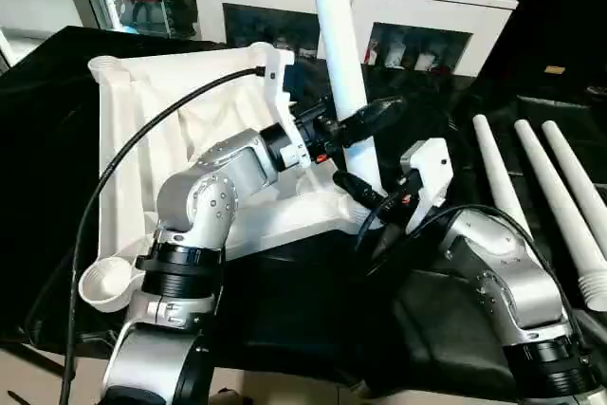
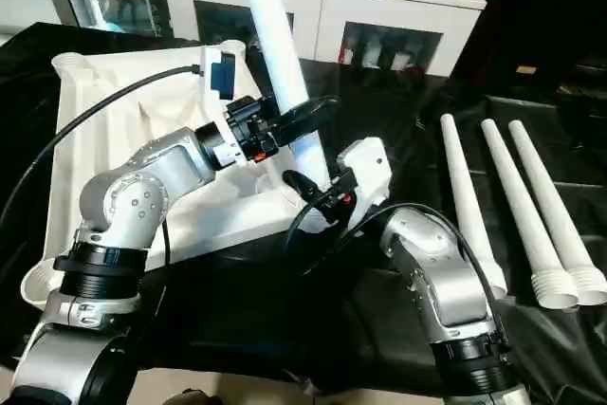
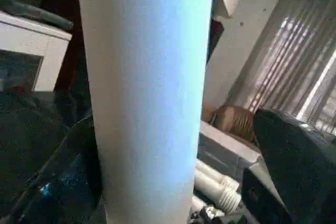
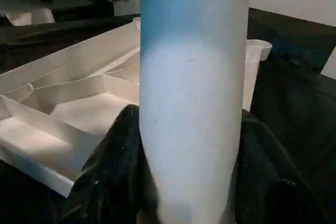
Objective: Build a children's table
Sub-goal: Insert table leg to table base
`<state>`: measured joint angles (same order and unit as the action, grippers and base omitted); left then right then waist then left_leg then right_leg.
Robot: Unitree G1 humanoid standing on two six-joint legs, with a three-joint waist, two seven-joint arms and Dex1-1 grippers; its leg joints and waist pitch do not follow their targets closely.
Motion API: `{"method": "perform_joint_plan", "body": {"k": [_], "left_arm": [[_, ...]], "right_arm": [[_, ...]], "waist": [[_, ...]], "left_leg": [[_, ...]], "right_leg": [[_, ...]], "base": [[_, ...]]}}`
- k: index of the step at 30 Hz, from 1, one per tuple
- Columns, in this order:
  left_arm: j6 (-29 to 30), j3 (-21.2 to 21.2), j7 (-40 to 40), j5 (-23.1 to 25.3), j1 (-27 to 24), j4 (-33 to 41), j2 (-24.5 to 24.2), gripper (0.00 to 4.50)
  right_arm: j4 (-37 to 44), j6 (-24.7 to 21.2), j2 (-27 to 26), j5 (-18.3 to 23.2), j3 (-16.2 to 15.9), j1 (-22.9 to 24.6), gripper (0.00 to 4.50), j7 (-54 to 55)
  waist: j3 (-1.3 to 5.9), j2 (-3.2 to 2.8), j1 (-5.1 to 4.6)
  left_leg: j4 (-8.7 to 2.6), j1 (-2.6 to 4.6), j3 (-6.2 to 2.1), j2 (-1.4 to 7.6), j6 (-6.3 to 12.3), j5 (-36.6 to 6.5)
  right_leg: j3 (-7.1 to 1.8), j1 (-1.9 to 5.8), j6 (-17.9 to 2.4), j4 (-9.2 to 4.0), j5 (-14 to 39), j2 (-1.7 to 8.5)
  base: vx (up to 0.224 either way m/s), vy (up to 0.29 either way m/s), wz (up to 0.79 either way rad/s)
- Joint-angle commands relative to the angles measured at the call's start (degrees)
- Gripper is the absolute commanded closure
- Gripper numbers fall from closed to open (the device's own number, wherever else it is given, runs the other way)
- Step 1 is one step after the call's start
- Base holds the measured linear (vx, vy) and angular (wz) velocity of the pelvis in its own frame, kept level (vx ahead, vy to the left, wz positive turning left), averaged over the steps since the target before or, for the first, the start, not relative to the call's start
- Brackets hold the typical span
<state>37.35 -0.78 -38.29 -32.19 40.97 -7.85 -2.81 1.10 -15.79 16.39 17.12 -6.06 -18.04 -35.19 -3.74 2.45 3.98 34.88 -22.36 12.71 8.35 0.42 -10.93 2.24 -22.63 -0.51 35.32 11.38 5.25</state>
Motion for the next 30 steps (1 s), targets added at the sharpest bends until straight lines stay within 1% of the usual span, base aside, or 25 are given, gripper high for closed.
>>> {"method": "perform_joint_plan", "body": {"k": [1, 2, 6, 7, 8, 9, 10, 11, 13, 15, 16, 18, 19, 20, 21, 27, 28, 30], "left_arm": [[0.3, 1.2, 0.5, 1.4, 1.0, -1.0, -0.3, 0.43], [0.5, 1.2, 0.5, 1.2, 1.0, -0.9, -0.3, 0.73], [1.5, 1.2, 0.8, 0.7, 0.9, -0.6, -0.6, 0.86], [1.6, 1.2, 0.9, 0.6, 0.9, -0.6, -0.6, 1.17], [1.7, 1.2, 0.9, 0.6, 0.9, -0.5, -0.7, 1.27], [1.8, 1.2, 0.9, 0.5, 0.9, -0.5, -0.7, 1.27], [1.8, 1.2, 0.9, 0.5, 0.9, -0.5, -0.7, 1.41], [1.8, 1.2, 1.1, 0.6, 1.0, -0.6, -0.6, 1.41], [2.0, 0.9, 1.6, 0.9, 1.3, -1.2, -0.5, 1.74], [2.1, 0.8, 2.0, 0.9, 1.6, -1.5, -0.4, 1.89], [2.1, 0.8, 2.0, 0.9, 1.6, -1.5, -0.4, 1.89], [2.2, 0.8, 2.1, 0.9, 1.7, -1.6, -0.4, 2.2], [2.3, 1.0, 2.0, 1.0, 1.7, -1.5, -0.6, 2.26], [2.9, 1.0, 2.1, 0.9, 1.7, -1.3, -0.5, 2.26], [3.0, 1.0, 2.1, 0.8, 1.7, -1.2, -0.5, 2.47], [3.2, 1.4, 2.7, 1.0, 2.1, -1.1, -0.5, 2.58], [3.2, 1.5, 2.7, 1.0, 2.3, -1.1, -0.5, 2.59], [3.2, 1.5, 2.6, 1.0, 2.5, -1.0, -0.5, 2.6]], "right_arm": [[0.8, -0.1, 0.1, -0.1, 1.3, -1.1, 2.64, 0.3], [0.8, -0.1, 0.1, 0.0, 1.4, -1.1, 2.64, 0.3], [0.8, -0.2, 0.2, 0.3, 1.4, -1.1, 2.64, 0.1], [0.8, -0.2, 0.2, 0.3, 1.4, -1.1, 2.64, 0.1], [0.9, -0.3, 0.1, 0.6, 1.5, -1.1, 2.64, 0.1], [1.0, -0.4, 0.1, 0.7, 1.5, -1.1, 2.64, 0.1], [1.0, -0.4, 0.1, 0.7, 1.5, -1.1, 2.64, 0.1], [1.1, -0.7, -0.1, 1.1, 1.7, -1.1, 2.64, 0.1], [1.6, -1.5, -0.6, 2.4, 2.4, -1.1, 2.64, 0.2], [1.9, -2.4, -1.1, 4.0, 3.1, -1.0, 2.64, 0.1], [1.9, -2.4, -1.1, 4.0, 3.1, -1.0, 2.64, 0.1], [2.0, -2.9, -1.3, 4.5, 3.3, -0.9, 2.64, 0.1], [2.2, -3.3, -1.5, 5.4, 3.9, -0.8, 2.64, 0.2], [2.3, -3.6, -1.6, 6.1, 4.3, -0.7, 2.64, 0.2], [2.3, -3.6, -1.6, 6.3, 4.4, -0.7, 2.64, 0.1], [2.6, -4.3, -1.1, 6.5, 4.3, -0.3, 2.64, -1.0], [2.7, -4.4, -0.9, 6.5, 4.0, -0.2, 2.64, -1.1], [2.7, -4.4, -0.8, 6.4, 3.8, -0.2, 2.64, -1.1]], "waist": [[4.32, -0.29, 0.07], [4.36, -0.32, 0.1], [4.39, -0.35, 0.13], [4.37, -0.3, 0.11], [4.4, -0.3, 0.14], [4.4, -0.32, 0.15], [4.4, -0.3, 0.15], [4.39, -0.42, 0.13], [4.41, -0.36, 0.09], [4.44, -0.35, 0.13], [4.48, -0.37, 0.18], [4.45, -0.37, 0.18], [4.45, -0.73, 0.25], [4.5, -0.55, 0.18], [4.5, -0.6, 0.2], [4.49, -0.55, 0.25], [4.48, -0.76, 0.29], [4.48, -0.62, 0.25]], "left_leg": [[-4.03, 1.95, -2.7, 4.94, 2.15, -5.6], [-4.03, 2.02, -2.69, 4.93, 1.98, -5.7], [-4.01, 1.96, -2.71, 4.92, 1.75, -5.6], [-4.03, 1.94, -2.7, 4.9, 1.76, -5.6], [-4.0, 1.89, -2.7, 4.88, 1.76, -5.6], [-3.99, 1.91, -2.69, 4.88, 1.77, -5.6], [-3.98, 1.91, -2.71, 4.88, 1.84, -5.7], [-4.01, 1.9, -2.73, 4.88, 1.84, -5.8], [-4.0, 1.91, -2.71, 4.89, 1.84, -5.8], [-3.98, 1.93, -2.72, 4.87, 2.01, -5.6], [-3.97, 1.96, -2.73, 4.88, 2.11, -5.5], [-3.95, 1.86, -2.72, 4.87, 2.13, -5.1], [-3.96, 1.89, -2.76, 4.86, 2.05, -5.3], [-3.96, 1.92, -2.75, 4.88, 1.97, -5.3], [-3.98, 1.94, -2.78, 4.9, 1.87, -5.4], [-3.99, 1.92, -2.77, 4.87, 1.52, -5.4], [-4.01, 1.94, -2.8, 4.87, 1.36, -5.5], [-3.98, 1.97, -2.74, 4.84, 1.26, -5.6]], "right_leg": [[-2.28, 2.56, -14.0, -3.17, -0.1, 3.73], [-2.28, 2.53, -14.0, -3.16, 0.2, 3.72], [-2.25, 2.56, -14.2, -3.04, -0.6, 3.75], [-2.26, 2.55, -14.2, -3.07, -0.5, 3.71], [-2.29, 2.63, -14.2, -3.07, -0.5, 3.8], [-2.3, 2.62, -14.2, -3.07, -0.5, 3.81], [-2.28, 2.61, -14.2, -3.11, -0.3, 3.78], [-2.28, 2.6, -14.2, -3.1, -0.3, 3.79], [-2.28, 2.58, -14.3, -3.08, -0.5, 3.73], [-2.27, 2.61, -14.4, -3.03, -0.8, 3.72], [-2.27, 2.6, -14.4, -2.99, -1.1, 3.73], [-2.25, 2.63, -14.6, -2.99, -1.3, 3.79], [-2.24, 2.6, -14.6, -2.98, -1.2, 3.79], [-2.22, 2.63, -14.5, -2.99, -1.4, 3.77], [-2.2, 2.62, -14.6, -2.97, -1.5, 3.76], [-2.18, 2.66, -14.5, -2.97, -1.4, 3.77], [-2.18, 2.63, -14.4, -2.95, -1.3, 3.79], [-2.2, 2.63, -14.4, -3.01, -1.3, 3.75]], "base": [[0.0, 0.0, 0.0], [0.0, 0.0, 0.0], [0.0, 0.0, 0.0], [0.0, 0.0, 0.0], [0.0, 0.0, 0.0], [0.0, 0.0, 0.0], [0.0, 0.0, 0.0], [0.0, 0.0, 0.0], [0.0, 0.0, 0.0], [0.0, 0.0, 0.0], [0.0, 0.0, 0.0], [0.0, 0.0, 0.0], [0.0, 0.0, 0.0], [0.0, 0.0, 0.0], [0.0, 0.0, 0.0], [0.0, 0.0, 0.0], [0.0, 0.0, 0.0], [0.0, 0.0, 0.0]]}}
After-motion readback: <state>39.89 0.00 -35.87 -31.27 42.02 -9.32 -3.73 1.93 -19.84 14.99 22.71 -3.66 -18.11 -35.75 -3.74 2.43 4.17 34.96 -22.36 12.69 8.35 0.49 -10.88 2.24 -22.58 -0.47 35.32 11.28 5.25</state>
